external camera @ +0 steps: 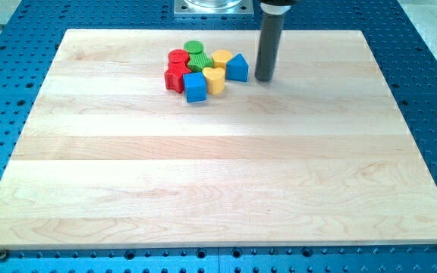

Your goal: Push the blue triangle into the yellow blocks

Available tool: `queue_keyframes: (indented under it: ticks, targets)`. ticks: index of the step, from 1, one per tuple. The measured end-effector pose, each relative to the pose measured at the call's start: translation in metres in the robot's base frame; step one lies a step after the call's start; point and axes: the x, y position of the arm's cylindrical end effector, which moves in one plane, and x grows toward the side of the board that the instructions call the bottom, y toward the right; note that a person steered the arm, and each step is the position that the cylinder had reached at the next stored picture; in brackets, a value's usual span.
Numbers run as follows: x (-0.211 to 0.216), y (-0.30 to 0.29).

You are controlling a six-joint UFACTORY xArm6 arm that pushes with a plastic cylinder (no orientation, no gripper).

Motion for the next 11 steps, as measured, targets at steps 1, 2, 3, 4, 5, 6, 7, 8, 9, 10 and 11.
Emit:
queue_keyframes:
  ticks: [1,2,3,4,5,6,7,8,9,10,11]
  targets:
    - [0.000,-0.016]
    - [0.000,-0.013]
    - [0.008,0.001]
    - [0.036,0.017]
    - [0.076,0.027]
    - [0.079,0.008]
    - [0.085,-0.033]
    - [0.093,-0.049]
    - [0.091,-0.060]
    - [0.082,-0.051]
    - [0.088,-0.001]
